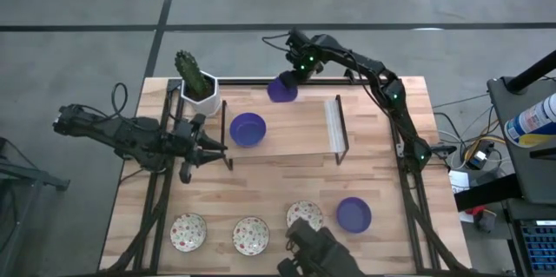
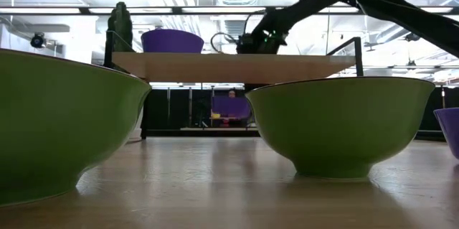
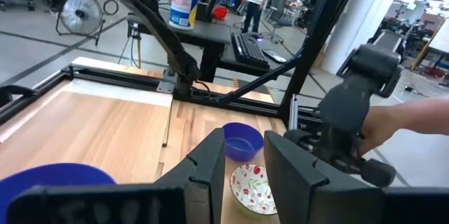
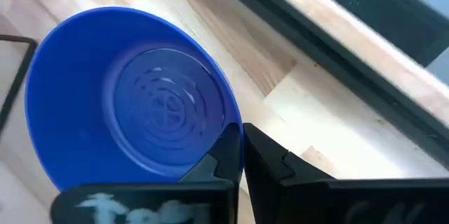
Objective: Pick & Place Mini bowls
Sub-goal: Stack the top blue bowl on the blue bowl on the shelf
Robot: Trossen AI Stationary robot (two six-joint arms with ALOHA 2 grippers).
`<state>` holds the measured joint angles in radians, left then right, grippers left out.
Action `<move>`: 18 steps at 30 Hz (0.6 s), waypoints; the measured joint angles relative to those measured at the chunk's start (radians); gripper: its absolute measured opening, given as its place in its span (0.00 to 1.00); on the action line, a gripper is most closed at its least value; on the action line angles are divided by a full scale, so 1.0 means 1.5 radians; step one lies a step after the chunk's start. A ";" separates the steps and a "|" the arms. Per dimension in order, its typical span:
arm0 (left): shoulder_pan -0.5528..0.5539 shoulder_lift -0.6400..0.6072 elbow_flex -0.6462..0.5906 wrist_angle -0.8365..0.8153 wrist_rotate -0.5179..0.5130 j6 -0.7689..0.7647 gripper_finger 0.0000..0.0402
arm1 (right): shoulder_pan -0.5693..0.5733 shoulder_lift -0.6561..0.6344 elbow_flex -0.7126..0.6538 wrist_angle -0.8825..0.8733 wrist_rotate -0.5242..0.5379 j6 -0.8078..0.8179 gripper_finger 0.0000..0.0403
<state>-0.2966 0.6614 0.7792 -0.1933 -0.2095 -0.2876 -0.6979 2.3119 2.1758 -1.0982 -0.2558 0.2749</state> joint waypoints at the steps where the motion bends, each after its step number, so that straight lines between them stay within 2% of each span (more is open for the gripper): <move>1: 0.000 0.000 0.000 0.000 0.000 -0.002 0.23 | 0.000 0.000 0.016 -0.013 0.011 -0.003 0.02; 4: 0.000 -0.002 0.000 -0.001 0.001 -0.002 0.23 | 0.000 0.000 0.065 -0.048 0.045 -0.010 0.02; 8: 0.000 -0.003 0.000 -0.002 0.002 -0.002 0.23 | -0.001 -0.002 0.122 -0.060 0.051 -0.014 0.02; 11: 0.000 -0.003 0.000 -0.016 0.002 -0.003 0.23 | -0.001 -0.023 0.112 -0.049 0.041 -0.013 0.02; 18: 0.000 0.001 0.000 -0.046 0.002 0.002 0.23 | 0.010 -0.054 0.119 -0.101 0.032 -0.045 0.02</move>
<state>-0.2970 0.6626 0.7792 -0.2627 -0.2066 -0.2844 -0.6825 2.2309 2.3543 -1.2497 -0.2071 0.2071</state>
